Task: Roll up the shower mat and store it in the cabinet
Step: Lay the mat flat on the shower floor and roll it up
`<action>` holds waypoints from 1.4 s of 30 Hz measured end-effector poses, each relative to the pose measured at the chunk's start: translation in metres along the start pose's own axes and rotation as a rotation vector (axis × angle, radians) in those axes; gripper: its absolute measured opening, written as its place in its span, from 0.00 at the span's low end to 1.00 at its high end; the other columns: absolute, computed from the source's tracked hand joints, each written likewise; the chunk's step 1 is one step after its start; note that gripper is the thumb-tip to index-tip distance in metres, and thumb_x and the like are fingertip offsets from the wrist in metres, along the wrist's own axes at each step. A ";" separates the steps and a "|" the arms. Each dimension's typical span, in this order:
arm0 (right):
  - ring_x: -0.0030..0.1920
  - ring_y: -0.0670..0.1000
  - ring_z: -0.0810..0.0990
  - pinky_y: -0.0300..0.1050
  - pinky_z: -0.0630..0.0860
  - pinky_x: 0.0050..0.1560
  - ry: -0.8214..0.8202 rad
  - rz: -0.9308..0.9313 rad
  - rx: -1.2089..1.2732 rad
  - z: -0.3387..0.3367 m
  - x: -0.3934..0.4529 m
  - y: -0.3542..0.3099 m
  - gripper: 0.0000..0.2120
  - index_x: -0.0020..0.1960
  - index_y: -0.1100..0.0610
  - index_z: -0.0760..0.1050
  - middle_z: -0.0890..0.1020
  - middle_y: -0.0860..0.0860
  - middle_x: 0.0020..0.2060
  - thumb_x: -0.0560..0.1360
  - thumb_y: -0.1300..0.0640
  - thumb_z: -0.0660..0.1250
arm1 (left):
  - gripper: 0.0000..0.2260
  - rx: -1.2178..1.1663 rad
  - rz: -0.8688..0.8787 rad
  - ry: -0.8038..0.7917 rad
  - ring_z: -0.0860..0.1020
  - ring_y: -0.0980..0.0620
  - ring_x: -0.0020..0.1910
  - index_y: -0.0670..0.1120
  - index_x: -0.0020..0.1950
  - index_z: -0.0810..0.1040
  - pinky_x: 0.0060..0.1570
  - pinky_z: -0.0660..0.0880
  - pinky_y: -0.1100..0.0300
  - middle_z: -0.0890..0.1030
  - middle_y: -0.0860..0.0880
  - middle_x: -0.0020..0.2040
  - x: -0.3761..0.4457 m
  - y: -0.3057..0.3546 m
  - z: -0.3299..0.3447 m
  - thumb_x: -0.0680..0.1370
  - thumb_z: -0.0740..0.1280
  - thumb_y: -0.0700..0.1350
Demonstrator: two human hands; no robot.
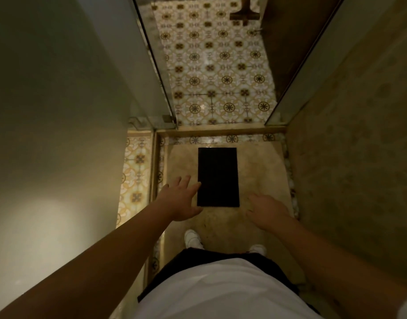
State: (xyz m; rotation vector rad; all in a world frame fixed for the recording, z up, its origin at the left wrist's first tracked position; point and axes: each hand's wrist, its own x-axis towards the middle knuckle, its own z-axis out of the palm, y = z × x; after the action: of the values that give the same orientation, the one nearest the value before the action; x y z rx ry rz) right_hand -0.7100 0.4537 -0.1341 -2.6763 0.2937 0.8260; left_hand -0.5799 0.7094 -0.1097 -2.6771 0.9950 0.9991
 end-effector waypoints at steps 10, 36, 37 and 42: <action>0.50 0.52 0.76 0.47 0.75 0.45 -0.077 -0.060 -0.090 0.011 0.020 0.049 0.18 0.60 0.51 0.70 0.78 0.51 0.54 0.75 0.43 0.57 | 0.39 -0.077 -0.066 -0.028 0.45 0.43 0.78 0.56 0.78 0.45 0.71 0.54 0.39 0.44 0.45 0.80 0.010 0.042 0.014 0.73 0.56 0.69; 0.70 0.60 0.65 0.57 0.68 0.64 -0.154 -0.075 -0.174 0.372 0.387 0.159 0.39 0.73 0.53 0.58 0.63 0.57 0.74 0.70 0.40 0.69 | 0.47 0.173 0.075 -0.202 0.46 0.39 0.77 0.48 0.78 0.45 0.73 0.54 0.39 0.45 0.41 0.79 0.422 -0.086 0.366 0.71 0.63 0.69; 0.71 0.60 0.64 0.58 0.68 0.65 -0.151 -0.082 -0.183 0.394 0.403 0.165 0.39 0.74 0.54 0.58 0.62 0.57 0.74 0.70 0.41 0.70 | 0.47 0.206 0.103 -0.200 0.46 0.40 0.77 0.46 0.78 0.45 0.73 0.54 0.41 0.45 0.41 0.79 0.438 -0.089 0.391 0.71 0.63 0.69; 0.69 0.60 0.63 0.58 0.71 0.62 -0.110 -0.090 -0.196 0.471 0.453 0.191 0.38 0.73 0.54 0.57 0.62 0.57 0.72 0.70 0.47 0.71 | 0.44 0.302 0.301 -0.127 0.53 0.39 0.76 0.46 0.78 0.50 0.70 0.61 0.43 0.51 0.40 0.78 0.492 -0.084 0.488 0.71 0.65 0.66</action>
State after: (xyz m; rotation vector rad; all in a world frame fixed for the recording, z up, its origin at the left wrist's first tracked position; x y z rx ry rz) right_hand -0.6371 0.4030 -0.8087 -2.7857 0.0680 1.0168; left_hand -0.5141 0.6639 -0.8032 -2.2379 1.4216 0.9614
